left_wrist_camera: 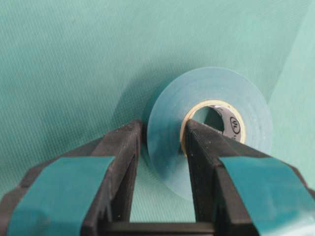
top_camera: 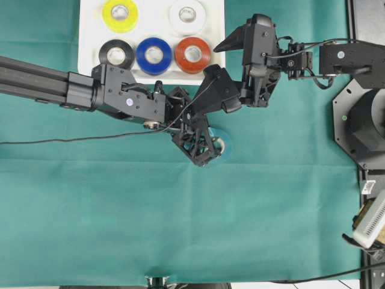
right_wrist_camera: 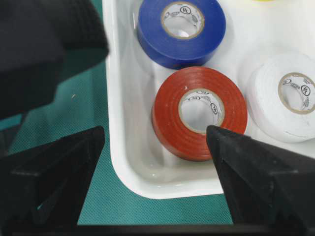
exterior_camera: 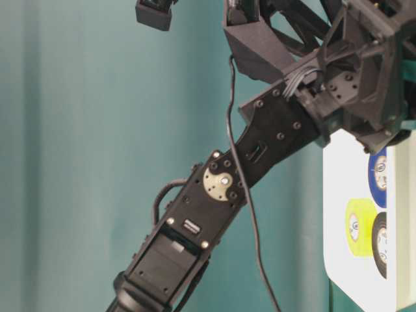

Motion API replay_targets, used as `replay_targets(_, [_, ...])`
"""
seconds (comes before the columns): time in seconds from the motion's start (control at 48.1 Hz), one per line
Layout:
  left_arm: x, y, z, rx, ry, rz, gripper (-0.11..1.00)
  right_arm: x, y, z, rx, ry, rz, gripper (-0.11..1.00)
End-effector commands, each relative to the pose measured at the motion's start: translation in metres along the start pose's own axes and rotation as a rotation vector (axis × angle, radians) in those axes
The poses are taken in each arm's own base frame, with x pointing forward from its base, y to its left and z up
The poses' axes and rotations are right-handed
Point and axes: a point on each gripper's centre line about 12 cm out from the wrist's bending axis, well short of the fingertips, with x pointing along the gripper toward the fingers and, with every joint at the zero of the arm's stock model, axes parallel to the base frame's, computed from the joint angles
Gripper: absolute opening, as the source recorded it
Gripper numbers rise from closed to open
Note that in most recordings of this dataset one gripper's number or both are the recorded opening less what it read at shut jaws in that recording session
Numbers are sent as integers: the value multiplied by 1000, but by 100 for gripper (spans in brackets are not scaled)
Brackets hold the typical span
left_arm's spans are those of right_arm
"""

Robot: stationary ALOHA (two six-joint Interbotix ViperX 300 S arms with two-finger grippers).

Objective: Put the tape alternately from left to right into the white case.
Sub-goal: 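Lower the left gripper onto the teal roll and grasp its rim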

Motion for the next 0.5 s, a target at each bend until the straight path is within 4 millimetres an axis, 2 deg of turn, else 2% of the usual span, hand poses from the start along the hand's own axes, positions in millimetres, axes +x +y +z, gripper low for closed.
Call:
replay_targets(0.0, [-33,-17,22,7,-71,-46,26,-2,0,8,-1,-28,3,84])
replay_targets(0.374, [-59,-25,29,51,-106,-68,26,-2,1,6,0,-25,4,84])
replay_targets(0.478, [-60,-24,28,51,-104,-68,26,-2,1,6,0,-24,4,84])
